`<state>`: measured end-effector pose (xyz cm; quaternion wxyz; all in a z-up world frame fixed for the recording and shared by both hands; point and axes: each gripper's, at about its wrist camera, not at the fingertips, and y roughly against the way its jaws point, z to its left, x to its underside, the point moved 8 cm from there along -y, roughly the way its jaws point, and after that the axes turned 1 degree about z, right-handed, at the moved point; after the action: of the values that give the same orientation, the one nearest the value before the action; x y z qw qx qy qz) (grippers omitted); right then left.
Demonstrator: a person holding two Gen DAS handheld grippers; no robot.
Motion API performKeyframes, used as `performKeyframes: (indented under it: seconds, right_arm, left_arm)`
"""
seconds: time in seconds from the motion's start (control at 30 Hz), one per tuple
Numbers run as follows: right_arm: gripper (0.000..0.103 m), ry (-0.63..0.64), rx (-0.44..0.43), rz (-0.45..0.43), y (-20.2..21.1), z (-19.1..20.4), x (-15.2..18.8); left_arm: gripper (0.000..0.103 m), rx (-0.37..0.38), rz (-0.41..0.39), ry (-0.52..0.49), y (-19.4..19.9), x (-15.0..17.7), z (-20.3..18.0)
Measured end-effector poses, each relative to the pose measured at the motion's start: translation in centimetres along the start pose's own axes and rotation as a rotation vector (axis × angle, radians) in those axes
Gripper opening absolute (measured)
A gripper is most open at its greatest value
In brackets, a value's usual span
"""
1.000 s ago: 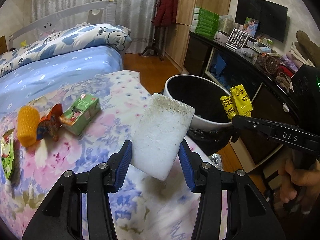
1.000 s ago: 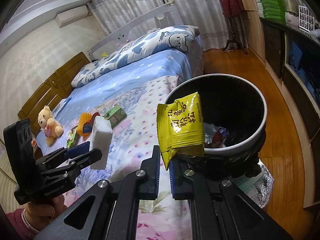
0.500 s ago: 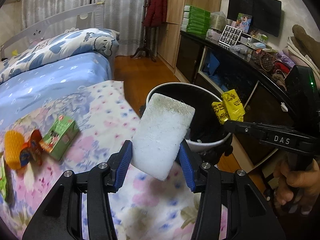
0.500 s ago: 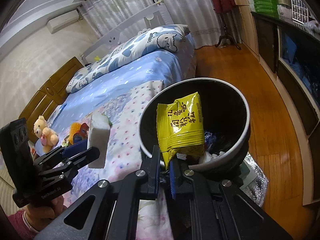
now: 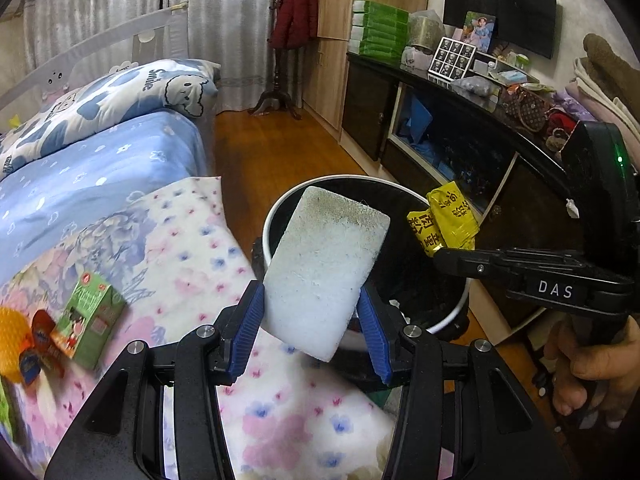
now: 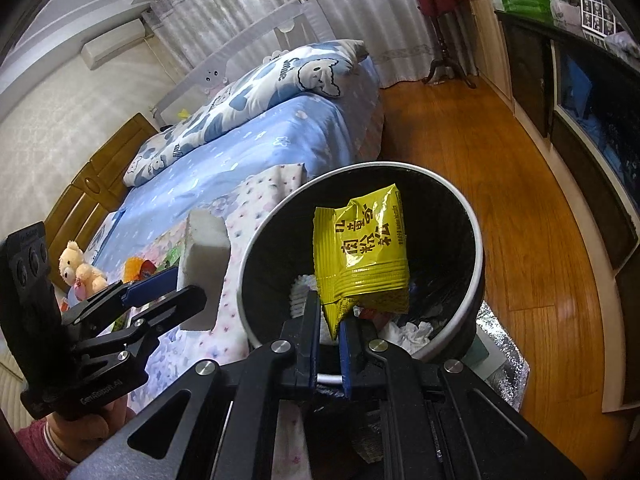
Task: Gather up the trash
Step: 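Open both tools to drop the sponge and yellow bag into the bin, then move both tools back over the remaining trash on the bed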
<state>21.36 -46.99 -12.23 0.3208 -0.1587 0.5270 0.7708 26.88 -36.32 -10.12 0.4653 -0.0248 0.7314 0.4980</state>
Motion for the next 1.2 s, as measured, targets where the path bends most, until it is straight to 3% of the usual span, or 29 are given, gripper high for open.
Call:
performKeyframes:
  seconds: [0.5,0.7,0.8,0.9,1.0,1.2]
  right_arm:
    - [0.008,-0.037,0.001,0.024,-1.1,-1.6,-0.5]
    - [0.014,-0.057,0.010,0.036,-1.6,-2.2,-0.8]
    - [0.015,-0.076,0.012,0.035,-1.6,-2.7,-0.9]
    - [0.025,-0.092,0.017,0.026,-1.3,-3.0,-0.9]
    - [0.045,-0.103,0.016,0.020,-1.2,-3.1,-0.8]
    - [0.047,-0.106,0.024,-0.001,-0.7,-2.9,-0.7]
  left_arm:
    - [0.050,0.008,0.029,-0.001,-2.5,-1.1,-0.7]
    - [0.057,0.017,0.039,0.003,-2.8,-1.1,-0.9]
    - [0.066,0.022,0.047,0.014,-2.8,-0.8,-0.7]
    - [0.074,0.012,0.053,0.035,-2.9,-0.5,-0.3]
    - [0.074,0.011,0.057,0.056,-2.9,-0.2,0.1]
    - [0.074,0.003,0.040,0.106,-1.4,1.5,1.5]
